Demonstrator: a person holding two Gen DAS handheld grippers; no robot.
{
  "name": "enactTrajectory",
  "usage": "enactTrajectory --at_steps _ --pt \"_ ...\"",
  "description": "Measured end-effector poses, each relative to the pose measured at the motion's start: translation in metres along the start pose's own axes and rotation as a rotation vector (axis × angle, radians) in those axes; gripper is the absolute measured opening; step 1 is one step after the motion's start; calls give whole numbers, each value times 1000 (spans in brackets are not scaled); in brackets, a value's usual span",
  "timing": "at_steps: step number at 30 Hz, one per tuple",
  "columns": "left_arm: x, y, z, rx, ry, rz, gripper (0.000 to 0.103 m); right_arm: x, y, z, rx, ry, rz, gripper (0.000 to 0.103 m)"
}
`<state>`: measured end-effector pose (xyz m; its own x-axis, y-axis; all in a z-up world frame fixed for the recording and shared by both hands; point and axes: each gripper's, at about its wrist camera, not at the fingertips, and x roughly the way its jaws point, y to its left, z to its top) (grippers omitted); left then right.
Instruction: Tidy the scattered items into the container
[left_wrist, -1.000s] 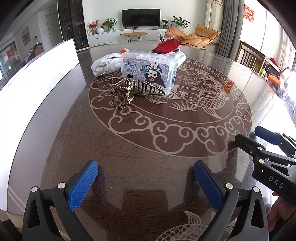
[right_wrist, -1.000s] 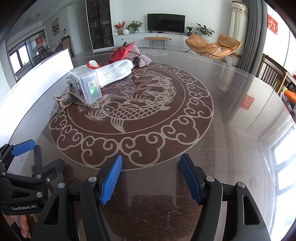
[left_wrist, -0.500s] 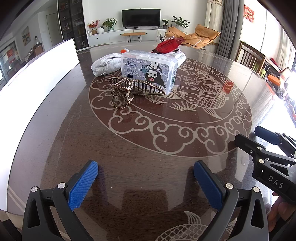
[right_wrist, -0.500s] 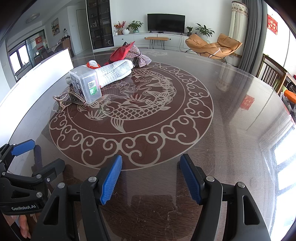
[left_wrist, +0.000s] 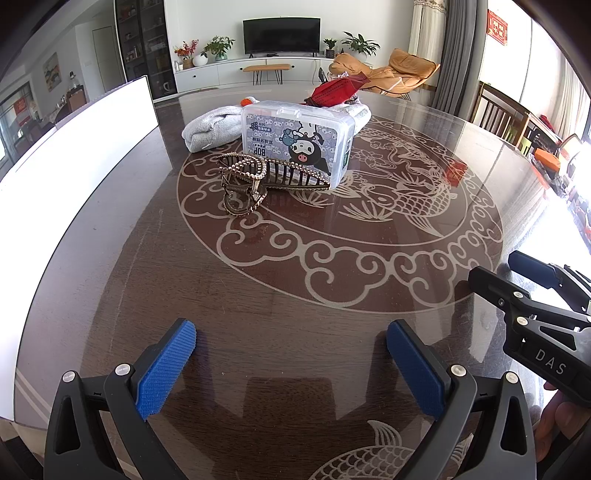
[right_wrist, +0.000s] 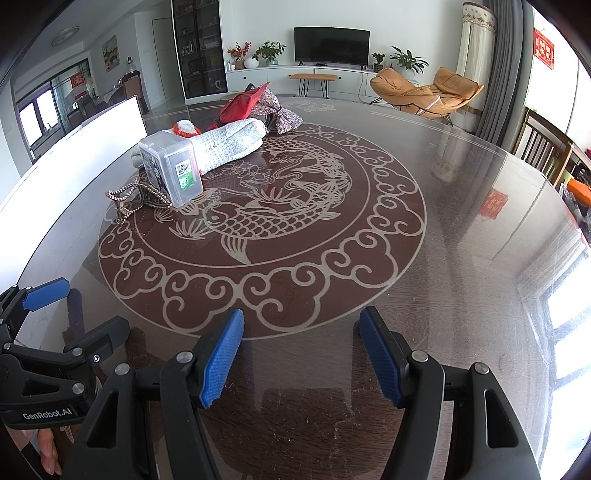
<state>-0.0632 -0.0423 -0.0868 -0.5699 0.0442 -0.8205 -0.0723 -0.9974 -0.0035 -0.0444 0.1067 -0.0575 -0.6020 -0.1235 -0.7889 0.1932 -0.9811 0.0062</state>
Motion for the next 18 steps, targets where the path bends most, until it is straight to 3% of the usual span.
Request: enactTrajectory --at_steps 15,18 --pt "-3 8 -1 30 14 -16 103 0 0 0 0 0 0 66" --pt "-6 36 3 -53 17 -31 103 0 0 0 0 0 0 66"
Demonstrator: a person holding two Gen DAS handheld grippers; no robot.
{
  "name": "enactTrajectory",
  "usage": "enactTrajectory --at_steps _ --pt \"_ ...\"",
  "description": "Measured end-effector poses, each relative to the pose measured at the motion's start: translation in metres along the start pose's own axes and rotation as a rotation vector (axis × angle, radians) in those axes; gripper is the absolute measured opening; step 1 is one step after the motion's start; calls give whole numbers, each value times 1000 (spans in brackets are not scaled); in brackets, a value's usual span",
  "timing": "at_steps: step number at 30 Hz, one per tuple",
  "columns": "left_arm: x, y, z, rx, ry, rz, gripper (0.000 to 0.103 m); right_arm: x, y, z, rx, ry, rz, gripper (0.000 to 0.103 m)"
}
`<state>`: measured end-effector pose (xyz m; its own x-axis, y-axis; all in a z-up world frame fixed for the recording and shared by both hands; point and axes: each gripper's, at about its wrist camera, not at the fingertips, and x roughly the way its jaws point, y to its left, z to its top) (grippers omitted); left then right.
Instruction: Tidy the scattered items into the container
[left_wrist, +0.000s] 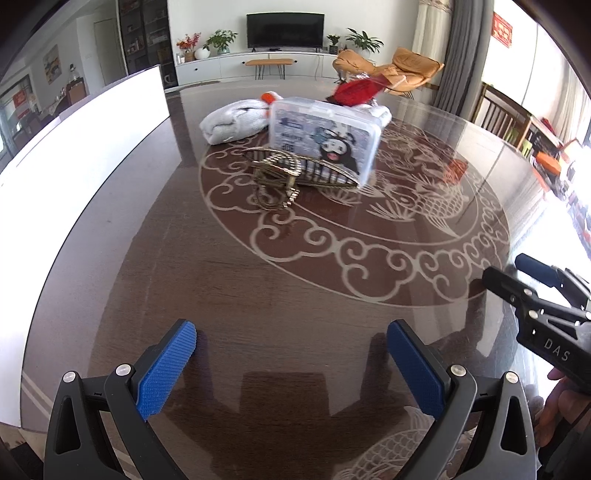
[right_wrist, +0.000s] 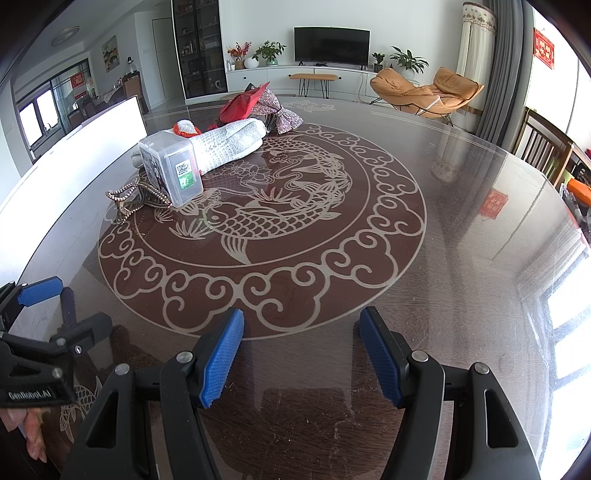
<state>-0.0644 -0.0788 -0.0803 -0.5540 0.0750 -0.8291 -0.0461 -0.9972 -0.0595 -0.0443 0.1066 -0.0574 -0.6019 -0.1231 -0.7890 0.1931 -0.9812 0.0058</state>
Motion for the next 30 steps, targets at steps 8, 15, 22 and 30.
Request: enactTrajectory --at_steps 8,15,22,30 --pt "-3 57 48 -186 -91 117 103 0 0 0 0 0 0 67" --pt "40 55 94 -174 -36 311 103 0 0 0 1 0 0 67" --pt "62 2 85 54 39 -7 103 0 0 0 1 0 1 67" --pt "53 -35 83 199 28 -157 103 0 0 0 4 -1 3 66"
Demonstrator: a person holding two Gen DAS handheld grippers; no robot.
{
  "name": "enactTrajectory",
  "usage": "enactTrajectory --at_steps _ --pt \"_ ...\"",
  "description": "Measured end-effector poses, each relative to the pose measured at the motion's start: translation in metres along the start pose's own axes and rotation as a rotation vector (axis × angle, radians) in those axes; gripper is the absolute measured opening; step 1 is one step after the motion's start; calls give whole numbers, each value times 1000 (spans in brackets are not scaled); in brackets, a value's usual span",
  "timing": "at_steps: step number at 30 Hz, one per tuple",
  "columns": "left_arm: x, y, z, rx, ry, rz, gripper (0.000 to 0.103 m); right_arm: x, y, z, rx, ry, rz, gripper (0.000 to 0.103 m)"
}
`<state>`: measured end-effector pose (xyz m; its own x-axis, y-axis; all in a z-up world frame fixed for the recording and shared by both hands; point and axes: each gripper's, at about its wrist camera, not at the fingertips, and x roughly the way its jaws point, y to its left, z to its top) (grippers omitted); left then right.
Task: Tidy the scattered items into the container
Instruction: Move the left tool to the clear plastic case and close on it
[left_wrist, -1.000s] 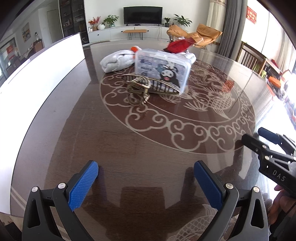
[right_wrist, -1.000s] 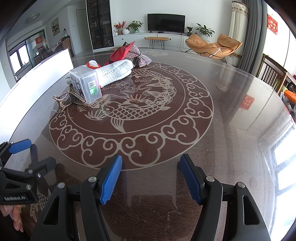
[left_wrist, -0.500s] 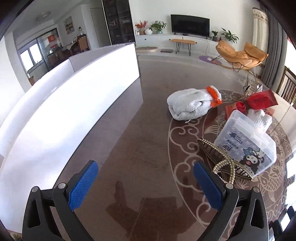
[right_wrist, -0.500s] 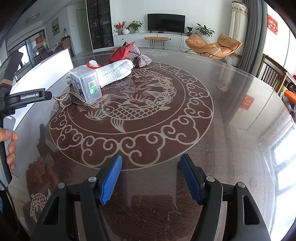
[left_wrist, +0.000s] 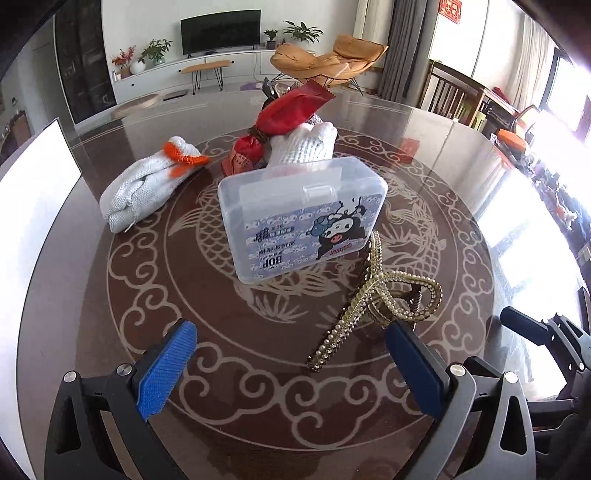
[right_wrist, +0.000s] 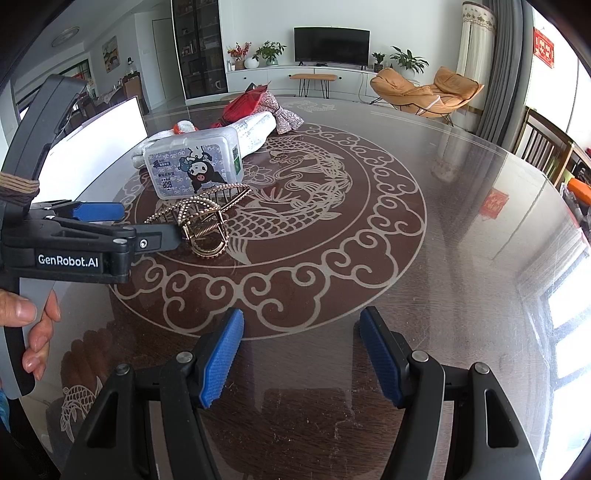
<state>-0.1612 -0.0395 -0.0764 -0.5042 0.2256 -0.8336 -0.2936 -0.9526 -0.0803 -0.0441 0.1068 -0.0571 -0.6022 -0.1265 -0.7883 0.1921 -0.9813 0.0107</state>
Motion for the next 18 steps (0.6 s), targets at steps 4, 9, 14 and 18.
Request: enactTrajectory --at_steps 4,9,14,18 --pt "-2 1 9 -2 15 -237 103 -1 -1 -1 9 -3 11 66" --pt "0 -21 -2 66 125 -581 103 -3 -5 0 18 -6 20 66" --pt "-13 -3 -2 74 67 -491 103 -4 -8 0 33 -11 38 66" --pt "-21 39 8 32 0 -240 103 -5 -11 1 43 -15 51 67"
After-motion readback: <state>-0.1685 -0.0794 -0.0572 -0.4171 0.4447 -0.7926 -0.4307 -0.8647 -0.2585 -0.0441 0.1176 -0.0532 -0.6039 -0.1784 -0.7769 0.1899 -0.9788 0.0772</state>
